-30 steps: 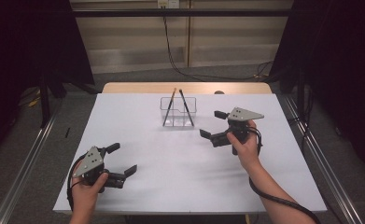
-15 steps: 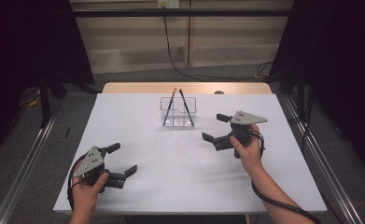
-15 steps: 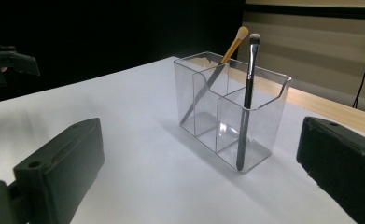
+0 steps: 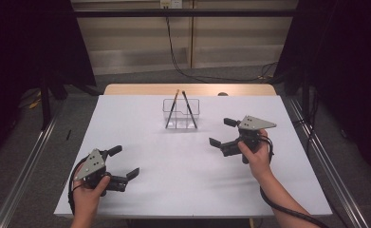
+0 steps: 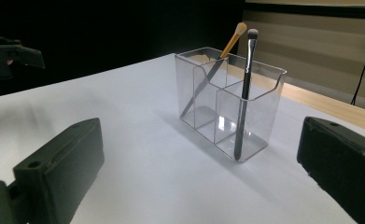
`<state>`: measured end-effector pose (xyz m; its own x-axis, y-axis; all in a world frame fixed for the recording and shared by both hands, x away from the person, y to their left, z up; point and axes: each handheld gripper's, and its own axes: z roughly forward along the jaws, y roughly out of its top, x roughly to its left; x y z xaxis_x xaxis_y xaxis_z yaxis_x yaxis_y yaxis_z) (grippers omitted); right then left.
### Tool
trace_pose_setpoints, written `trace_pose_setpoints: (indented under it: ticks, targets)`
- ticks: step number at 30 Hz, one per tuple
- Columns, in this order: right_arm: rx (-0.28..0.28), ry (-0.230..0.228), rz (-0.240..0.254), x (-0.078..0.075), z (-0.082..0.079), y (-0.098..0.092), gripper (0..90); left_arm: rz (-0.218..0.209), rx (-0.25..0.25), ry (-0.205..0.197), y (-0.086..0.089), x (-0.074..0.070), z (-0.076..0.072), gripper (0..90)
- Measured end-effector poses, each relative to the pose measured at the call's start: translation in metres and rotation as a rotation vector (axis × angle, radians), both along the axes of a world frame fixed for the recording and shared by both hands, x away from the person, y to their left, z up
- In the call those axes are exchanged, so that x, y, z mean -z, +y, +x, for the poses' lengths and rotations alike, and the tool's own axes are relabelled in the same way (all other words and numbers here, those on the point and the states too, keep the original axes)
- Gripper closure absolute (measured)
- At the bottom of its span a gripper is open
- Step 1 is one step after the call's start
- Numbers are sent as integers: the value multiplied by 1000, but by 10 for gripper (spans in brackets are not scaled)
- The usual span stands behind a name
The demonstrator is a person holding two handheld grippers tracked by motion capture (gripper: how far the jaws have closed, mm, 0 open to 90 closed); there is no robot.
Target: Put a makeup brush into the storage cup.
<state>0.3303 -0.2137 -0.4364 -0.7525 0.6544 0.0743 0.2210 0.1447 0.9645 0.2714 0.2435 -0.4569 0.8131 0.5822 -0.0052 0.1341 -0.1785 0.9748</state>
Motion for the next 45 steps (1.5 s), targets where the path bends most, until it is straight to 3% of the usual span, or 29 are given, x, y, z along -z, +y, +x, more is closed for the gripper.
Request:
trace_pose_setpoints:
  ticks: [45]
  targets:
    - [42, 2, -31, 7, -29, -40, 1, 6, 4, -3, -2, -1, 0, 0]
